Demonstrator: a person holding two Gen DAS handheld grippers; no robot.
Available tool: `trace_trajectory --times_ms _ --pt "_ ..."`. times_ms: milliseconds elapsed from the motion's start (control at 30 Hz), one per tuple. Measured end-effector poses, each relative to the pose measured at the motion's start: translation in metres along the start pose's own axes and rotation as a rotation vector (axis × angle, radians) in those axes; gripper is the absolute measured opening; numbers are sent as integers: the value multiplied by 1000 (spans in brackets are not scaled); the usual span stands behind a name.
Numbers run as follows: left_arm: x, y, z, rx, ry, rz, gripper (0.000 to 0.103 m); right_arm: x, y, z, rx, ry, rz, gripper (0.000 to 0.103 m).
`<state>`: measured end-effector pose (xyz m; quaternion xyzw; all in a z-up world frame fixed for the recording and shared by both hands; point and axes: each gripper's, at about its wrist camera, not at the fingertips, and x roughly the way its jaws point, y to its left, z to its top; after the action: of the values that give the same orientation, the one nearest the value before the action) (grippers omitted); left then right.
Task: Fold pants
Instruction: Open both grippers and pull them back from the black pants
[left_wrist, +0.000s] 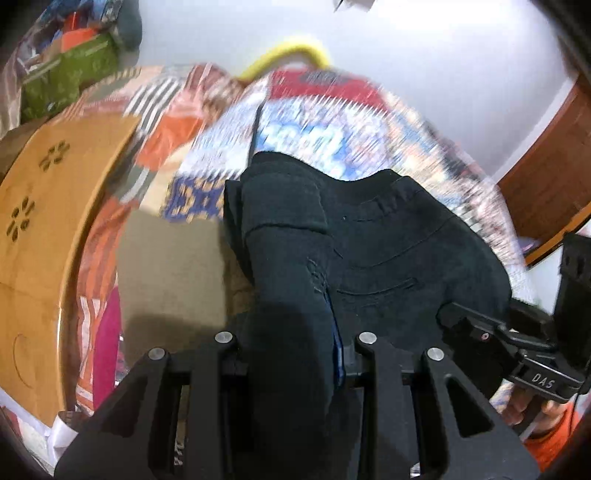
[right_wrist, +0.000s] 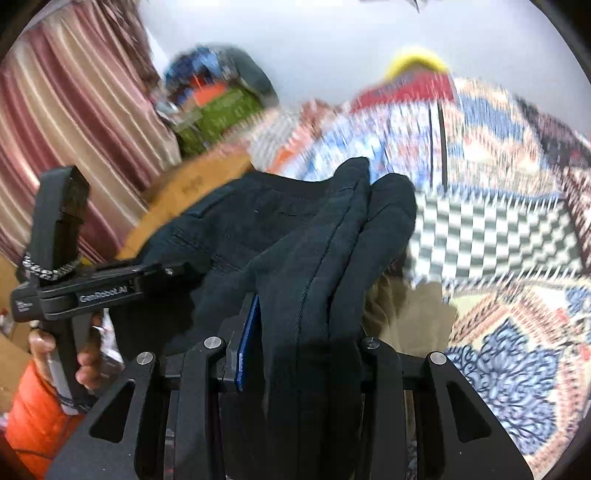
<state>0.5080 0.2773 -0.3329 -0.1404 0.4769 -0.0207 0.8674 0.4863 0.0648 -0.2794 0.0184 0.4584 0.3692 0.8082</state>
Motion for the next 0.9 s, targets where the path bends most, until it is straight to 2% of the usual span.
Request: trace_trajectory --times_ms 100,133,200,300,400,533,633,767,900 --pt "12 7 -12 -1 -18 -13 43 8 -12 -11 30 33 -9 39" --pt "12 9 -14 -5 -21 -19 48 5 -15 -14 38 37 -4 44" --pt "11 13 -15 -27 -11 -27 55 0 -21 -17 52 44 6 46" --pt "2 22 -16 -70 5 -41 57 -22 -24 -24 35 44 -13 47" --pt "-15 24 -18 -80 -4 -25 58 -48 -27 -29 29 27 -48 47" --pt "-51 20 -25 -84 -41 30 57 -79 -30 -31 18 -13 -85 47" --pt "-87 6 -34 -41 -95 79 57 -112 -22 -33 -8 -77 -123 49" --pt "-147 -23 -49 6 -185 87 57 -169 -2 -36 -35 -169 -124 49" --pt "-210 -57 -64 39 -287 70 57 -229 37 -34 -83 -292 -117 49"
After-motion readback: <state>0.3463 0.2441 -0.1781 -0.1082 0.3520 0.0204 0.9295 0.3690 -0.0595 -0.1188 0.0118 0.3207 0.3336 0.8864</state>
